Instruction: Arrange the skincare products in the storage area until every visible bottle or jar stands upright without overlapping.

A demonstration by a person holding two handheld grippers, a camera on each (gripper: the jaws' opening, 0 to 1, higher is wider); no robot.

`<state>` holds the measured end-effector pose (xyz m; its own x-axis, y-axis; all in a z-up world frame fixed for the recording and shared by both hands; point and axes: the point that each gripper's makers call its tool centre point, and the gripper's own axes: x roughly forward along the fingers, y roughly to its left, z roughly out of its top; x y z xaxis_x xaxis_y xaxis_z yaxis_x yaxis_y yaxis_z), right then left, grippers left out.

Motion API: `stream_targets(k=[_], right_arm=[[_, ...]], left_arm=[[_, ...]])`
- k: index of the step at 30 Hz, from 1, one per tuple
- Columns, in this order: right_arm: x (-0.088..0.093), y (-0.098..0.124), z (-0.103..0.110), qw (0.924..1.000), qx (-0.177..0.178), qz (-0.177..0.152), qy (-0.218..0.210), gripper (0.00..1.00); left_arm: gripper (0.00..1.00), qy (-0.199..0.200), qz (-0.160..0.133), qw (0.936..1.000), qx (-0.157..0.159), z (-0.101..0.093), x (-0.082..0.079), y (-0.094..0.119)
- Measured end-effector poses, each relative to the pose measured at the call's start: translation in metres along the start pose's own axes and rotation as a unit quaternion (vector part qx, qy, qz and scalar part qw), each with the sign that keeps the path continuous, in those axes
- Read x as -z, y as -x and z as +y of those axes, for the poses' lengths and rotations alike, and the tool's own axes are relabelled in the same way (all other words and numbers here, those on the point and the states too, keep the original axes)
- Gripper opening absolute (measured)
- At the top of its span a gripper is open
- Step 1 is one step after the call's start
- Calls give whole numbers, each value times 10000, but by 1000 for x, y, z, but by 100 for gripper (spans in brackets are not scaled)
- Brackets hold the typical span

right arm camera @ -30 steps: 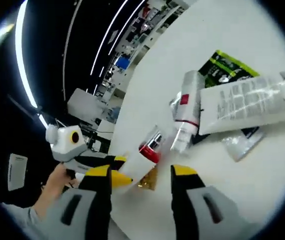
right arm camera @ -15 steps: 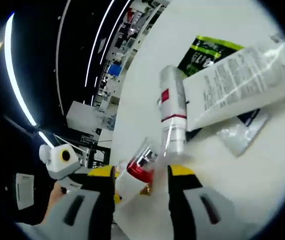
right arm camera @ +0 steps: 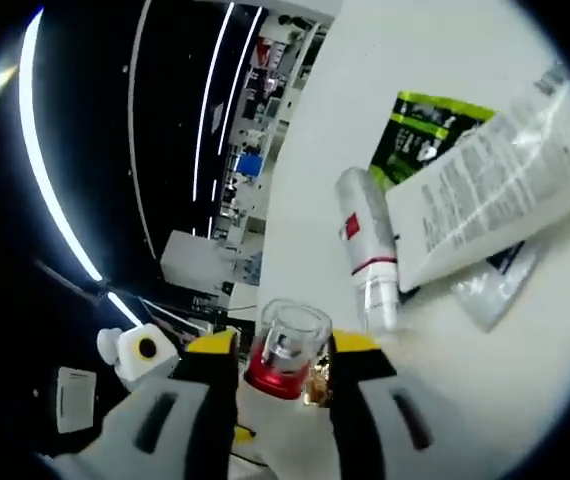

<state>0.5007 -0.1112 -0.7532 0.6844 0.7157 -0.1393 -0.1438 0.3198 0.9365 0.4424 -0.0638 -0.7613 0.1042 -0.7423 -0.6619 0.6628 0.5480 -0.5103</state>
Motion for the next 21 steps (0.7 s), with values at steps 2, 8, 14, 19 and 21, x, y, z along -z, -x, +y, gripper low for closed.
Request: stream_targets(k=[2,8,14,19,21], right_arm=[[-8,2,8,9998,-156,-129,57,33],[-18,6,34,9965,-651,-142,504,34],[-14,10,57,9865,-930,110,1346,35],[-8,11,66,9757,-966,258,1948,33],[-7,11,73,9681,-1048,263,2261,32]], left_arm=[[23,-49,-106,9999,90,-6,-5,2],[23,-145,-373,9986,358,-24,-17,7],[23,-252,-408,9970,601,-33,-15,6],[23,-466,-308,9968,564,-34,-9,1],[23,-572,-304,9963,566,-36,-7,-1]])
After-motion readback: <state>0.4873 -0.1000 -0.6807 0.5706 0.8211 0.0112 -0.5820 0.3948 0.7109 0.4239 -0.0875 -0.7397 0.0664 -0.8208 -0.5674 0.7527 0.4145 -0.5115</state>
